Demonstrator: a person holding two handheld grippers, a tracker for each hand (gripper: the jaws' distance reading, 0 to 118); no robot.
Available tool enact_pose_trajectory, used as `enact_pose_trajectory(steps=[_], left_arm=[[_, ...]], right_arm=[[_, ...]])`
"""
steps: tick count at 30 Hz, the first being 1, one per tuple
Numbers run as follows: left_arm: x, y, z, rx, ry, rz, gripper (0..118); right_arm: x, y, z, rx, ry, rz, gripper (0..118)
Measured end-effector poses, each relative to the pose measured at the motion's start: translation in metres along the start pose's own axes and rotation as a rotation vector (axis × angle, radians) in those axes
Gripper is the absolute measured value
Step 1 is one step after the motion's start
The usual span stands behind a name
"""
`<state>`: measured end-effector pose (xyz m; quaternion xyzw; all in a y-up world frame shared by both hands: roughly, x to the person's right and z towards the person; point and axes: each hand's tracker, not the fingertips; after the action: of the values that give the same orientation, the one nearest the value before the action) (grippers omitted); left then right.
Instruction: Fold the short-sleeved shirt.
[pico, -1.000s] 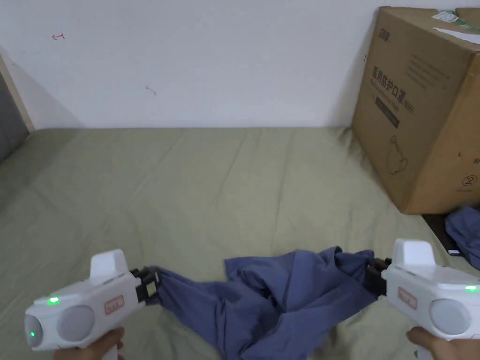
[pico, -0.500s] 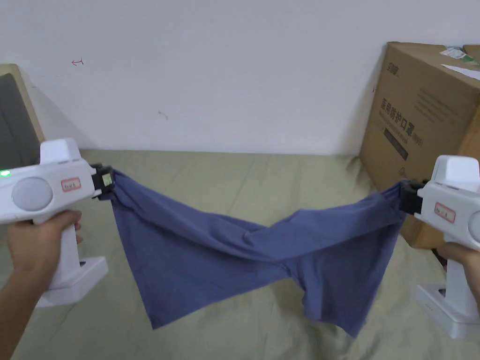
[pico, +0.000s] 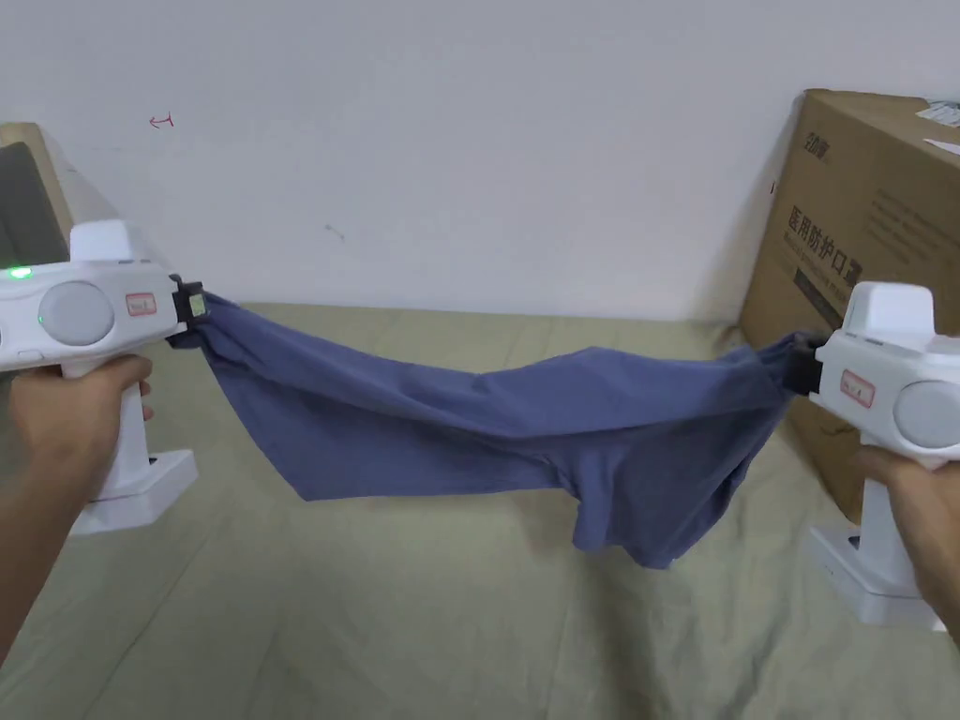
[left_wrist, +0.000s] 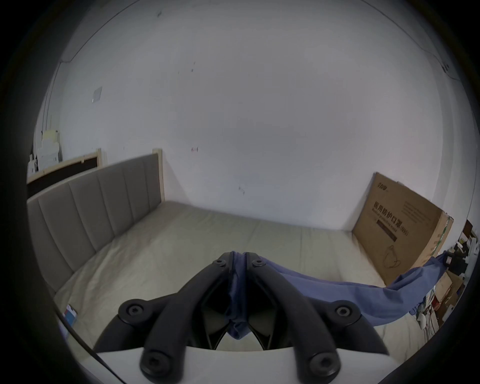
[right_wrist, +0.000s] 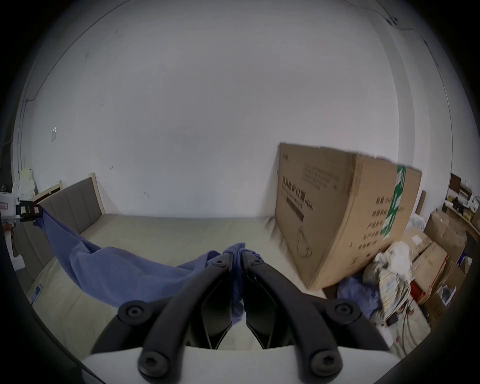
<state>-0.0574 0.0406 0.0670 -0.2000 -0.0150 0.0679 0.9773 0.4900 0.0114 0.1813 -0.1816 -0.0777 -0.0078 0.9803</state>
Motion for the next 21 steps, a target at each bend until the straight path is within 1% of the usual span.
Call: enact_pose_trajectory(steps=[2,7,13,17,18,21], left_arm=[[-0.012,-0.027,-0.014,-0.061,0.012,0.020,8],[-0.037,-0.110,-0.028,-0.190,0.040,0.028,8],[-0.061,-0.195,-0.010,-0.316,0.067,0.041,8],[-0.082,-0.239,0.013,-0.356,0.074,0.053,8],[-0.087,-0.246,0.020,-0.366,0.075,0.057,8],[-0.095,-0.265,0.043,-0.379,0.072,0.069,7]], right_arm=[[-0.002,-0.026,-0.011,-0.057,0.010,-0.026,4],[-0.011,-0.104,-0.023,-0.189,0.006,-0.043,4],[-0.013,-0.191,-0.005,-0.337,-0.001,-0.071,4],[-0.011,-0.235,0.028,-0.381,-0.014,-0.092,4],[-0.011,-0.238,0.036,-0.272,0.031,-0.046,4],[-0.007,-0.257,0.062,-0.296,0.021,-0.080,4]])
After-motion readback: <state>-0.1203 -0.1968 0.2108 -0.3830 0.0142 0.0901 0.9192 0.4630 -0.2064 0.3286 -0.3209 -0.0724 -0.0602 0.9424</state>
